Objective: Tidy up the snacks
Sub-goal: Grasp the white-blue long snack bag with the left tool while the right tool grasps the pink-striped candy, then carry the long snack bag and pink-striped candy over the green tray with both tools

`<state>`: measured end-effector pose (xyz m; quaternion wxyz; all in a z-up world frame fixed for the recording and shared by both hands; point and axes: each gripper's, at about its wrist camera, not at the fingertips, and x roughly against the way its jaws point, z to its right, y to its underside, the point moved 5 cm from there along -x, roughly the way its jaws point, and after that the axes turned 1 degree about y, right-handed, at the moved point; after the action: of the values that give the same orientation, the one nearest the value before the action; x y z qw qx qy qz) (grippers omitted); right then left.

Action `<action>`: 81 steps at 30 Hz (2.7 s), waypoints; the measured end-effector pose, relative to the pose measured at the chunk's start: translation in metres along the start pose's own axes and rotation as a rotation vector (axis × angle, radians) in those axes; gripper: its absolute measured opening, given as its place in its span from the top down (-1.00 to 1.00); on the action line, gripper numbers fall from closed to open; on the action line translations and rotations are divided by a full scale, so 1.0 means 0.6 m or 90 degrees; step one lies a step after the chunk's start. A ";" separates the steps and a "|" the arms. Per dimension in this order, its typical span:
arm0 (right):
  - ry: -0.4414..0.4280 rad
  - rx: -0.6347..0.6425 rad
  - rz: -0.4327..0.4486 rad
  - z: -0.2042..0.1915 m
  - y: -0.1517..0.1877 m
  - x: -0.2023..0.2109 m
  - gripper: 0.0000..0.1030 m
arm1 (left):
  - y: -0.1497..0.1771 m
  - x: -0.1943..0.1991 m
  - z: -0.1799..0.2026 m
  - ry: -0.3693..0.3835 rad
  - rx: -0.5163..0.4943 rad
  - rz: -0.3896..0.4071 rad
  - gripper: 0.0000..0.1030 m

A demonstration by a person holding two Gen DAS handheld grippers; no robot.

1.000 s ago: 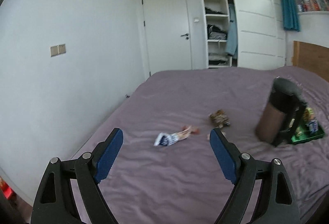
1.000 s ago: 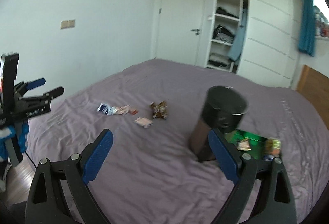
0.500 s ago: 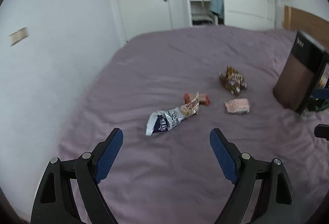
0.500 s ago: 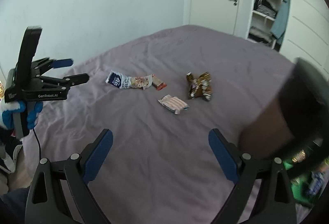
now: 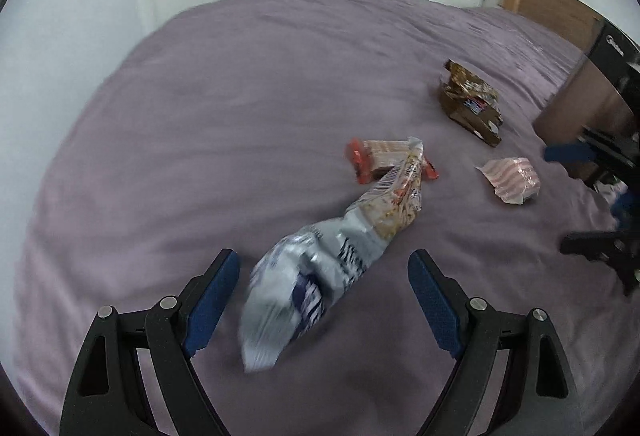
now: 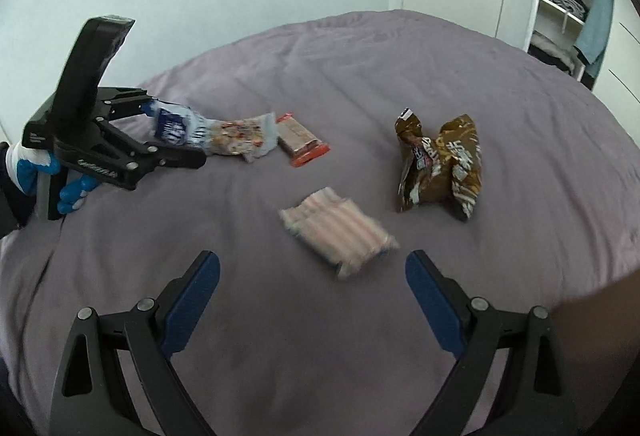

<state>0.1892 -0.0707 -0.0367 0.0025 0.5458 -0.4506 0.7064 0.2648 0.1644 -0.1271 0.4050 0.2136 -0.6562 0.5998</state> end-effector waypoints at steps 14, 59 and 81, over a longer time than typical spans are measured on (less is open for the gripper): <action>-0.037 0.040 -0.030 -0.001 -0.021 -0.066 -0.15 | -0.023 -0.024 0.029 0.030 -0.100 -0.019 -0.02; -0.081 0.158 -0.129 -0.067 0.032 -0.018 0.37 | -0.020 -0.039 0.063 -0.040 -0.071 -0.034 0.40; -0.052 0.023 -0.066 -0.037 0.056 0.041 1.00 | 0.001 0.018 0.072 -0.053 0.097 -0.028 0.48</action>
<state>0.1453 -0.0885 -0.0391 0.0109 0.5967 -0.4086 0.6906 0.2464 0.1254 -0.1167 0.3730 0.2825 -0.6202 0.6296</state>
